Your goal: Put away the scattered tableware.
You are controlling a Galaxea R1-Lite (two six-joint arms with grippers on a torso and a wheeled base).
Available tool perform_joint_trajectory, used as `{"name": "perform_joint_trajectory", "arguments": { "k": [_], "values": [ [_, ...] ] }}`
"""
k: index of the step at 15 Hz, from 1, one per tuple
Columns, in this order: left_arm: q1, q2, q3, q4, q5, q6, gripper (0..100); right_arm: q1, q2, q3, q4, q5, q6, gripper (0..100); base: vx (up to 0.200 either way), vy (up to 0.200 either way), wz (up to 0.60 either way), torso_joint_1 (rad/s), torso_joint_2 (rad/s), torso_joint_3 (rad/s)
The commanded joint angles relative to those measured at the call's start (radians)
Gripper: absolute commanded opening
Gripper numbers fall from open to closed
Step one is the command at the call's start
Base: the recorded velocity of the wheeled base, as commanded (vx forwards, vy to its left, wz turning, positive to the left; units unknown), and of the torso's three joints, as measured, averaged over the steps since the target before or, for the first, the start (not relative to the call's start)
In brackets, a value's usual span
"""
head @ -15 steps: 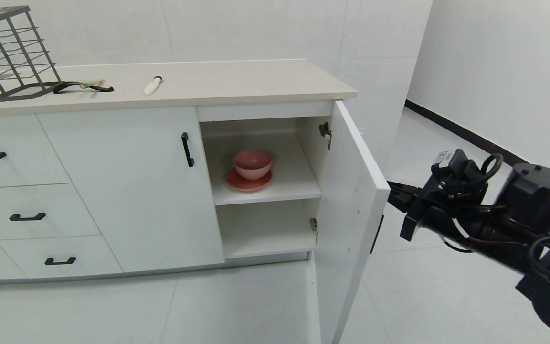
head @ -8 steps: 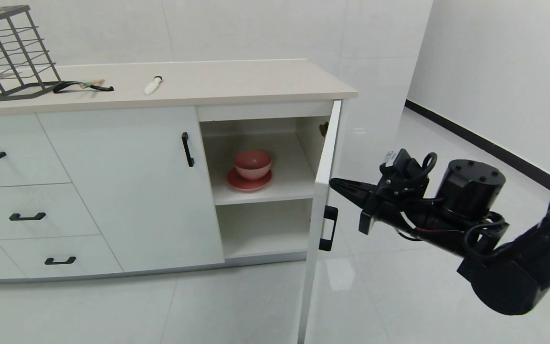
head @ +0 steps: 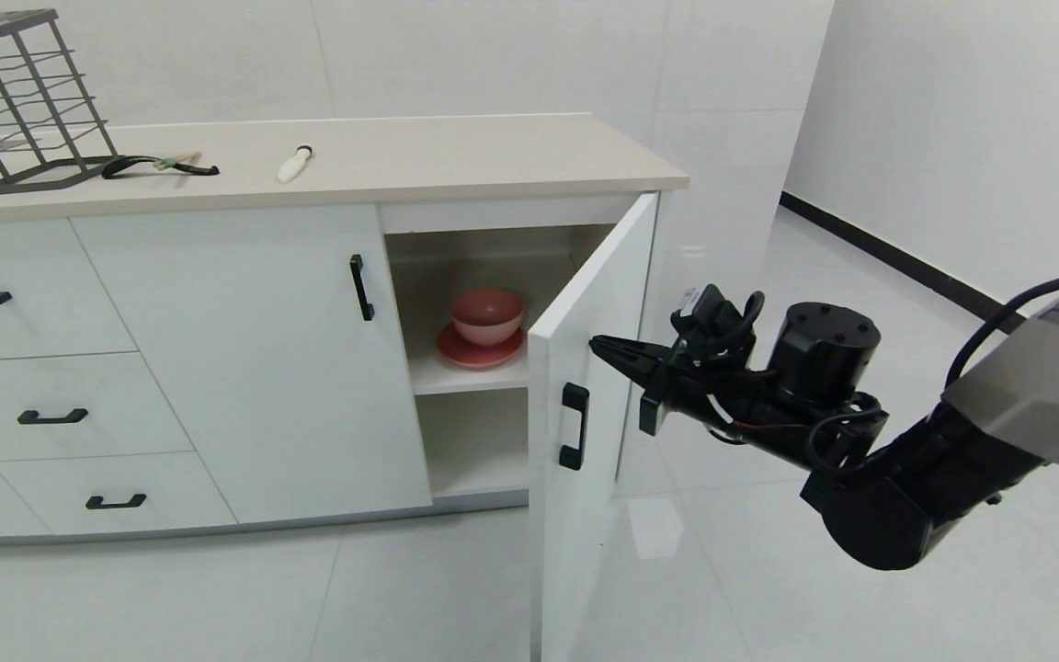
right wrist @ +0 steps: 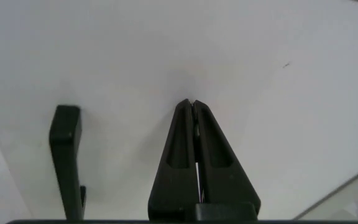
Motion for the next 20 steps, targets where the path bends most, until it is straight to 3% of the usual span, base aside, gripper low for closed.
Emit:
{"name": "perform_joint_trajectory", "arguments": {
  "k": [1, 20],
  "values": [
    [0.000, 0.001, 0.000, 0.000, 0.000, 0.000, 100, 0.008, 0.030, -0.021, 0.000, 0.000, 0.000, 0, 0.000, 0.000, 0.00, 0.000, 0.00, 0.000],
    [0.000, 0.001, 0.000, 0.000, 0.000, -0.002, 100, 0.009, 0.222, -0.268, 0.000, 0.000, 0.000, 0, 0.000, 0.000, 0.00, 0.000, 0.00, 0.000]
  ]
}}
